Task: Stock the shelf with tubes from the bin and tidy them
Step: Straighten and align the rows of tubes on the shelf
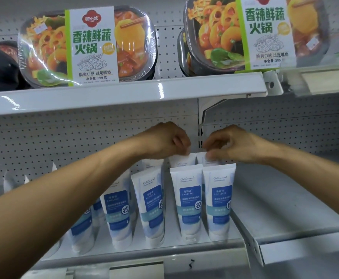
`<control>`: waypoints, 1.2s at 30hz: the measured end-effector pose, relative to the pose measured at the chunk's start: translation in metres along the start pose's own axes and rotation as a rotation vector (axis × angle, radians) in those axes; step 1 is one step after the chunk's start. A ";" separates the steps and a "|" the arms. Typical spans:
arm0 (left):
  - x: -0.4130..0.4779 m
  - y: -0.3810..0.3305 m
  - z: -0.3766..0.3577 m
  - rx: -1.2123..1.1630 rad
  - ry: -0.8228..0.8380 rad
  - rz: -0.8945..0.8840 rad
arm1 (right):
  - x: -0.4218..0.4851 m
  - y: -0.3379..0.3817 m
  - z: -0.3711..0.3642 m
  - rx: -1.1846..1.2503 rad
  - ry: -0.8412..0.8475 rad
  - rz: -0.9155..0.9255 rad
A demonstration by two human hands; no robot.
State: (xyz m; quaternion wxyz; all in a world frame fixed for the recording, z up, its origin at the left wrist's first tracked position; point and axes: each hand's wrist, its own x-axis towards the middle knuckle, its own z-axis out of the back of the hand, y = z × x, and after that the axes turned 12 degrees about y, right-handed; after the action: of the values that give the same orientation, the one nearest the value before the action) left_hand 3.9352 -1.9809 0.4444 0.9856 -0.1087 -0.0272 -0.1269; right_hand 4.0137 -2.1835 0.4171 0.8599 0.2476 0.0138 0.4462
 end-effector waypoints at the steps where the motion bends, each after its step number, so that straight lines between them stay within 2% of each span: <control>1: -0.004 -0.004 0.002 0.018 -0.076 -0.018 | -0.002 0.001 0.001 0.009 -0.082 0.045; 3: -0.017 -0.014 0.005 0.006 -0.177 -0.042 | -0.011 0.008 0.004 0.035 -0.194 0.145; 5: -0.032 -0.023 0.006 -0.032 -0.159 -0.062 | -0.023 0.017 0.009 0.104 -0.182 0.199; 7: -0.047 -0.030 0.004 -0.017 -0.042 -0.062 | -0.038 0.026 0.014 0.129 -0.034 0.178; 10: -0.057 -0.037 -0.004 0.119 0.097 0.003 | -0.048 0.030 0.009 0.039 0.238 0.091; 12: -0.055 -0.040 -0.012 0.193 0.117 0.044 | -0.046 0.028 0.000 0.003 0.298 0.072; 28: -0.043 -0.029 -0.023 0.126 0.055 0.057 | -0.040 0.023 -0.008 0.024 0.258 0.028; 36: -0.042 -0.028 -0.022 0.078 0.094 0.058 | -0.041 0.025 -0.006 -0.013 0.268 0.011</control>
State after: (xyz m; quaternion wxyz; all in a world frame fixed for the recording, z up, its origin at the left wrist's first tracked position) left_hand 3.8884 -2.0018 0.4254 0.9925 -0.0646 0.0174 -0.1023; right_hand 3.9687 -2.2008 0.4141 0.8496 0.1801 0.1241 0.4799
